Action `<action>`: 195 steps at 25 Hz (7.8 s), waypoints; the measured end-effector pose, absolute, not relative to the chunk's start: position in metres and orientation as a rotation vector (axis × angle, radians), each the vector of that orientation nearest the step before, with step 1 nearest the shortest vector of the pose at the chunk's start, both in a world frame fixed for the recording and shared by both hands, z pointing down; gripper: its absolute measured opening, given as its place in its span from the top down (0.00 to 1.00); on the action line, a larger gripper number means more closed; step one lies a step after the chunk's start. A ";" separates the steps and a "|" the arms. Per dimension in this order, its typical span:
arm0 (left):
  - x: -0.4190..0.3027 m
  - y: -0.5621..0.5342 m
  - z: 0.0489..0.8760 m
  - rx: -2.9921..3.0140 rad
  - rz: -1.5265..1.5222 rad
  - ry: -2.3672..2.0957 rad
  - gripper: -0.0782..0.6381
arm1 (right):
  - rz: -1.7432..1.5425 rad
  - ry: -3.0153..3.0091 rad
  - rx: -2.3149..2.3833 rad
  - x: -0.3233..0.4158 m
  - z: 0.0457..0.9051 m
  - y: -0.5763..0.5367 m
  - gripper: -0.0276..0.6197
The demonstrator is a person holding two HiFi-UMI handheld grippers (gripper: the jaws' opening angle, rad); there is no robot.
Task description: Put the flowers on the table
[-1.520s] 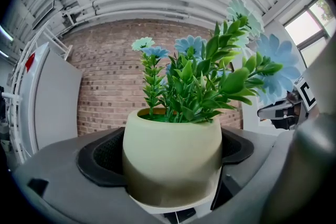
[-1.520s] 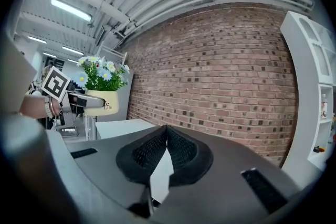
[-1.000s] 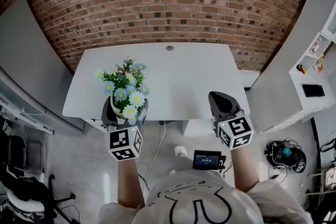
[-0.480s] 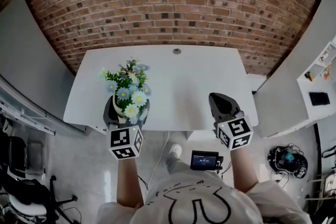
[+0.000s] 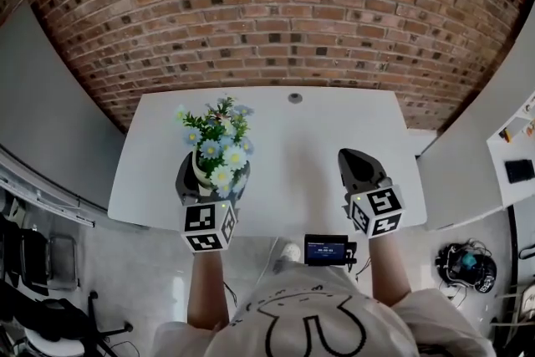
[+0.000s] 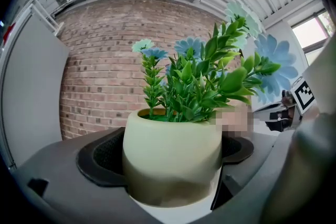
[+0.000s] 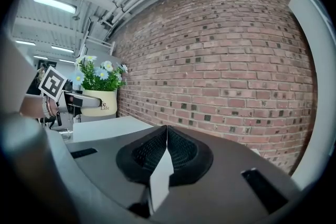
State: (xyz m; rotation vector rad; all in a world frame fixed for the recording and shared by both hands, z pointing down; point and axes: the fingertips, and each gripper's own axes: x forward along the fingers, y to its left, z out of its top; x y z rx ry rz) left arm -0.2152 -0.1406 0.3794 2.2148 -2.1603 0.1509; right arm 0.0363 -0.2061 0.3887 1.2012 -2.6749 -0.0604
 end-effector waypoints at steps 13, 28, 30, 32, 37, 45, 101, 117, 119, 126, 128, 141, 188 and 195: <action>-0.251 -0.235 0.387 2.270 0.120 -2.120 0.17 | -0.018 -2.646 1.231 0.008 0.403 -0.292 0.94; -0.245 -0.292 0.431 2.316 0.113 -1.968 0.17 | 0.073 -2.584 1.287 0.010 0.428 -0.332 0.94; -0.240 -0.300 0.438 2.333 0.130 -1.930 0.17 | 0.100 -2.566 1.293 0.011 0.436 -0.339 0.94; -0.235 -0.308 0.445 2.346 0.150 -1.893 0.17 | 0.125 -2.552 1.295 0.011 0.443 -0.345 0.94; -0.225 -0.332 0.464 2.345 0.163 -1.843 0.17 | 0.158 -2.524 1.273 0.010 0.458 -0.362 0.94; -0.223 -0.362 0.503 2.298 0.199 -1.809 0.17 | 0.229 -2.454 1.241 0.010 0.490 -0.378 0.94; -0.228 -0.346 0.609 2.161 0.319 -1.805 0.17 | 0.239 -2.389 1.206 0.011 0.519 -0.370 0.94; -0.222 -0.322 0.588 2.195 0.359 -1.770 0.17 | 0.186 -2.429 1.219 0.012 0.501 -0.342 0.94; -0.224 -0.320 0.581 2.189 0.331 -1.771 0.17 | 0.179 -2.434 1.226 0.011 0.498 -0.338 0.94; -0.226 -0.304 0.566 2.203 0.320 -1.747 0.17 | 0.163 -2.444 1.259 0.006 0.486 -0.325 0.94; -0.228 -0.297 0.560 2.207 0.320 -1.736 0.17 | 0.167 -2.448 1.265 0.003 0.481 -0.319 0.94; -0.236 -0.271 0.521 2.240 0.302 -1.716 0.17 | 0.114 -2.389 1.325 0.001 0.467 -0.289 0.94; -0.290 -0.211 0.371 2.562 -0.012 -1.904 0.88 | -0.208 -2.605 1.373 -0.044 0.378 -0.247 0.94; -0.296 -0.219 0.365 2.558 -0.032 -1.904 0.88 | -0.204 -2.601 1.297 -0.054 0.377 -0.243 0.94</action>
